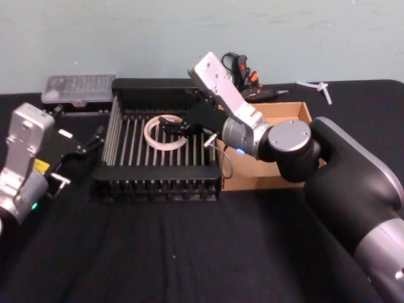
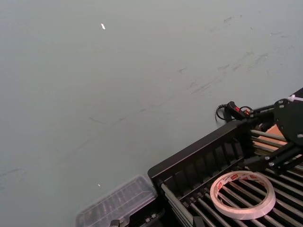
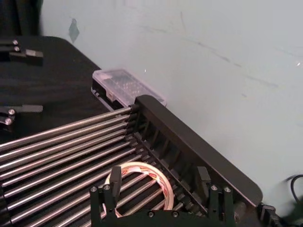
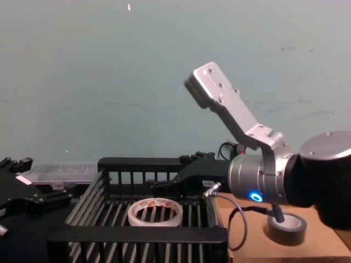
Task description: Pick up the white tape and place it into the black box , Pick up the silver tape and place it into the brown box.
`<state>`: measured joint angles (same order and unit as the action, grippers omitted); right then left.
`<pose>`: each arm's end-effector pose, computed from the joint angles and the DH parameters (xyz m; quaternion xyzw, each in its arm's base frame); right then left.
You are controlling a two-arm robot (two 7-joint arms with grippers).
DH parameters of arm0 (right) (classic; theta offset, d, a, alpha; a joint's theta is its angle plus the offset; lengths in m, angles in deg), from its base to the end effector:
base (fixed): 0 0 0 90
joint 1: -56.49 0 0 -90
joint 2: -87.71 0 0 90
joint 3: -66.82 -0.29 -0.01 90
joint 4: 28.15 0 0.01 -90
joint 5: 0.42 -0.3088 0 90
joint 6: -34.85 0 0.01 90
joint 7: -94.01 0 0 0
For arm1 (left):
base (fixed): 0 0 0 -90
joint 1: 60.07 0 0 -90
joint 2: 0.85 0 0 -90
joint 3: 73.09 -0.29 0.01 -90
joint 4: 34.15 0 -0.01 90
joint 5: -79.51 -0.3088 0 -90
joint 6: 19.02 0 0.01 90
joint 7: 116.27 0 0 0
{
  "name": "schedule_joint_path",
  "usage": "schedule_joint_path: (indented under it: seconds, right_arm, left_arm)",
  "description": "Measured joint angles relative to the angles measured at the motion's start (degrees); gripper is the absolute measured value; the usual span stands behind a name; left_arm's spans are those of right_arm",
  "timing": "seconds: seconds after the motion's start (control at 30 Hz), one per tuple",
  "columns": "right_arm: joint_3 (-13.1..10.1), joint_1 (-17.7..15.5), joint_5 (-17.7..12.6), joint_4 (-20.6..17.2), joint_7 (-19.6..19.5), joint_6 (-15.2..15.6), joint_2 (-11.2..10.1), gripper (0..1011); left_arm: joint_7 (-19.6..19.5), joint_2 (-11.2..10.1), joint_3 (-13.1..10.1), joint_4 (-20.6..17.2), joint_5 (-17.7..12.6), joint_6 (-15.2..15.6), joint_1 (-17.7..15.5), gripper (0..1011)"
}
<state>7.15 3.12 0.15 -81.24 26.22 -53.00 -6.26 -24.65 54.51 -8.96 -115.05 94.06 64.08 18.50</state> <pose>0.4761 0.0964 -0.2661 -0.1750 -0.0831 -0.3829 0.9033 0.3581 0.0826 -0.3023 0.1415 -0.1324 0.5799 0.7913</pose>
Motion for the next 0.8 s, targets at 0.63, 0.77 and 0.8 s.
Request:
schedule_joint_path:
  seconds: [0.63, 0.77, 0.8]
  right_arm:
    - [-5.1, -8.1, -1.4, -17.3, -3.7, 2.2, -5.2, 1002]
    - [-6.7, -10.9, -1.3, -21.2, -5.2, 3.1, -6.8, 1002]
    - [-7.5, -12.1, -1.3, -22.6, -5.9, 3.5, -7.3, 1002]
  left_arm:
    - [0.0, 0.0, 0.0, 0.0, 0.0, 0.0, 0.0, 1001]
    - [0.0, 0.0, 0.0, 0.0, 0.0, 0.0, 0.0, 1001]
    - [0.0, 0.0, 0.0, 0.0, 0.0, 0.0, 0.0, 1001]
